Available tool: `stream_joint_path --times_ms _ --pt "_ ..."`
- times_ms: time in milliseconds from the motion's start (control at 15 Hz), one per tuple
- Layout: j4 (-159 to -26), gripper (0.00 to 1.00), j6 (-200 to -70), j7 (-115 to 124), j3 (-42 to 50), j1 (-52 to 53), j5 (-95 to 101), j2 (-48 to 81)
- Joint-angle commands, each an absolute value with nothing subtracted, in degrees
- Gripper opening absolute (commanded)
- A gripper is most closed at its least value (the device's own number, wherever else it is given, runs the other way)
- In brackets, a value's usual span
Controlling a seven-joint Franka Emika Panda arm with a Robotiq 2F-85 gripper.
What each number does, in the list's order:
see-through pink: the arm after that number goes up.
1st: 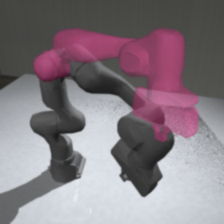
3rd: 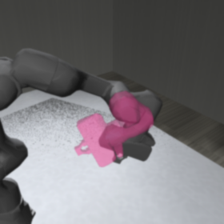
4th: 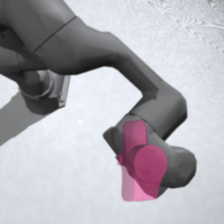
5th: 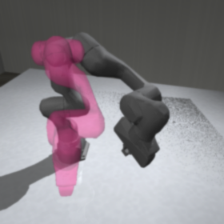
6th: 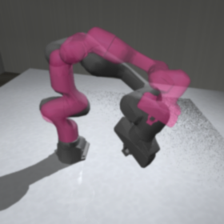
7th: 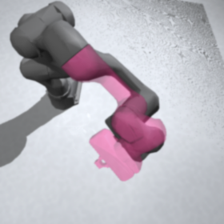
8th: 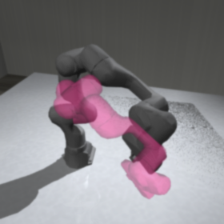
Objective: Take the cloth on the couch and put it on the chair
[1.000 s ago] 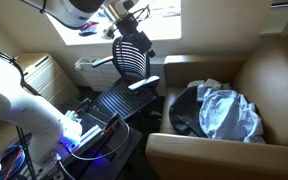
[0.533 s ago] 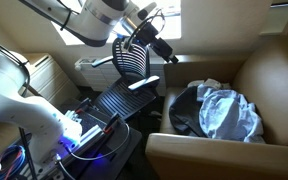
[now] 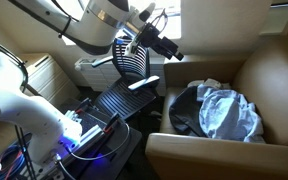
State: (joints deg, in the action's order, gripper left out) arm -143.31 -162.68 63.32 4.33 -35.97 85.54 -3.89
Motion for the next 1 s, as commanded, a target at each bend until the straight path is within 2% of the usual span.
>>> stream_joint_path --times_ms 0,133,333,533,600,800,867,933 --pt "-140.82 1.0 -176.56 68.99 7.63 -38.61 101.75 0.99" --pt "-138.24 1.0 -175.24 71.15 7.86 -37.95 110.55 7.3" --pt "-137.09 1.0 -160.6 77.38 6.15 -36.01 117.58 13.79" --pt "-133.63 1.0 -144.39 84.54 6.03 -31.27 116.42 24.5" --pt "-137.71 1.0 -151.16 81.07 8.39 -31.61 116.0 17.5" --pt "-134.36 1.0 -145.36 85.13 7.78 -29.06 115.99 24.69" --pt "-133.94 1.0 -151.89 87.64 7.47 -30.92 124.3 23.84" --pt "-132.1 1.0 -152.34 90.51 7.03 -31.21 129.79 26.19"
